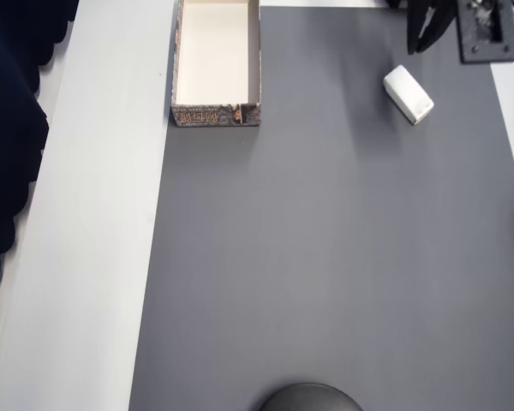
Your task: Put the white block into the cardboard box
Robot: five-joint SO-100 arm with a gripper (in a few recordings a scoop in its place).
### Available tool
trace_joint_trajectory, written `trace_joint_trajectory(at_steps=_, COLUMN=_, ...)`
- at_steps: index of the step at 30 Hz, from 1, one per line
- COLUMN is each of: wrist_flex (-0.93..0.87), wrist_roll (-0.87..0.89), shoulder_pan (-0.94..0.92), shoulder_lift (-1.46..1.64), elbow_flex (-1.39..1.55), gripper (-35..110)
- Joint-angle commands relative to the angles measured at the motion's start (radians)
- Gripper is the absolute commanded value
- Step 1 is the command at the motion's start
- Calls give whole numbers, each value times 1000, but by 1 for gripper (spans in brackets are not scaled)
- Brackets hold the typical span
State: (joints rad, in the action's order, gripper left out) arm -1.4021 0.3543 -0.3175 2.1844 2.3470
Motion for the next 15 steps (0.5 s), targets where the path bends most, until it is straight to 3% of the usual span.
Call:
trace_joint_trajectory(at_steps=1, wrist_flex=6, wrist_roll=15, shoulder_pan=-5, shoulder_lift=-77, elbow_flex=-109, gripper=-2)
trace_joint_trajectory(at_steps=15, wrist_flex=46, wrist_roll=58, shoulder_pan=34, shoulder_lift=-267, elbow_flex=-244, gripper=-2)
